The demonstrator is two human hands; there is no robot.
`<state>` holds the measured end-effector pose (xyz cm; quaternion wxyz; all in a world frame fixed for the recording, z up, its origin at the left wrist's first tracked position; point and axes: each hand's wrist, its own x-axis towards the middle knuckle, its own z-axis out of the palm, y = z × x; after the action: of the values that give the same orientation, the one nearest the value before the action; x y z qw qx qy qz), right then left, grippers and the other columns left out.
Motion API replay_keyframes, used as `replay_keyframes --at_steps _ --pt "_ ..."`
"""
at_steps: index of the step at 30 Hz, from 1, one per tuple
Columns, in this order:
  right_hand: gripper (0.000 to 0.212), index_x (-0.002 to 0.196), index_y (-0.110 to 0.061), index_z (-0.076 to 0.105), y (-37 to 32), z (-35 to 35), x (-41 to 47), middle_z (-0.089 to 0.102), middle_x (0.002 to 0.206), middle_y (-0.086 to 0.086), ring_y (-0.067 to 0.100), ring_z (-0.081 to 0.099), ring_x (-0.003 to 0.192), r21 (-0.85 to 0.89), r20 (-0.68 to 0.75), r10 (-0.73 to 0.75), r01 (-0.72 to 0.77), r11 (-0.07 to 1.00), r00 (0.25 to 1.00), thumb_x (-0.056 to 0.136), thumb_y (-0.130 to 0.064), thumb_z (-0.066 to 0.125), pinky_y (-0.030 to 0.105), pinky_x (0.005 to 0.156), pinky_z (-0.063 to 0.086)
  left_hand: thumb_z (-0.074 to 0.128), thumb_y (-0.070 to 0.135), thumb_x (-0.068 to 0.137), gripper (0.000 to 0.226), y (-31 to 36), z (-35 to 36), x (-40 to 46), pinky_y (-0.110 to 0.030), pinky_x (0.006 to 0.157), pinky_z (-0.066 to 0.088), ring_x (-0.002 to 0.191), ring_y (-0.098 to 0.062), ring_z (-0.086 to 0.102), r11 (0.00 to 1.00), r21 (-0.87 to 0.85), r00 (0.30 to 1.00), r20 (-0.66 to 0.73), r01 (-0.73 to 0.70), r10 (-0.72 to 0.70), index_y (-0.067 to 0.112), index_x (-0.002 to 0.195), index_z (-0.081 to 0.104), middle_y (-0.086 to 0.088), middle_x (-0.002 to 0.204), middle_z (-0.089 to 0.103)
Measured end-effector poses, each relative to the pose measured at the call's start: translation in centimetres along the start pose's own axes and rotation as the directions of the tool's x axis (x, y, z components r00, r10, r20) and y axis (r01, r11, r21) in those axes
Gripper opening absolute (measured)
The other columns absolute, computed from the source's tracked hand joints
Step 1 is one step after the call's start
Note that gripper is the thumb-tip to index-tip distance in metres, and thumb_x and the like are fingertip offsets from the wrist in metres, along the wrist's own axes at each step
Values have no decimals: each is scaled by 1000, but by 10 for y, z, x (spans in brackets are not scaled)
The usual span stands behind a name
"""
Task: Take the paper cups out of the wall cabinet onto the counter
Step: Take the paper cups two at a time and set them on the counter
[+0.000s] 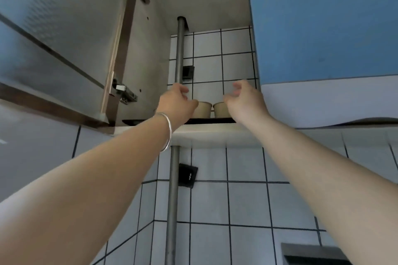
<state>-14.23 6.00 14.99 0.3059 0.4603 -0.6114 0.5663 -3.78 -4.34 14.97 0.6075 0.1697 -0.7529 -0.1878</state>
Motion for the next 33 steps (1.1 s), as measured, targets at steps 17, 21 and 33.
replay_keyframes --at_steps 17,21,33 --pt "57 137 0 39 24 43 84 43 140 20 33 49 122 -277 253 396 -326 904 883 89 -23 59 39 105 42 67 49 78 71 -38 36 91 -34 89 40 118 -30 52 941 300 899 350 158 -263 8 133 48 -12 134 53" --pt "59 134 -2 43 32 50 88 46 139 16 30 52 116 -193 311 423 -379 905 851 83 -22 66 38 102 43 65 47 80 71 -42 39 96 -35 93 38 121 -29 51 945 263 866 408 192 -290 8 135 45 -10 137 51" --pt "29 93 -14 56 -8 44 70 66 85 6 21 65 75 526 376 243 -422 738 894 76 -27 75 39 65 56 79 50 59 84 -23 21 93 -31 67 57 88 -21 68 861 -465 977 152 206 -151 10 126 49 -7 110 66"
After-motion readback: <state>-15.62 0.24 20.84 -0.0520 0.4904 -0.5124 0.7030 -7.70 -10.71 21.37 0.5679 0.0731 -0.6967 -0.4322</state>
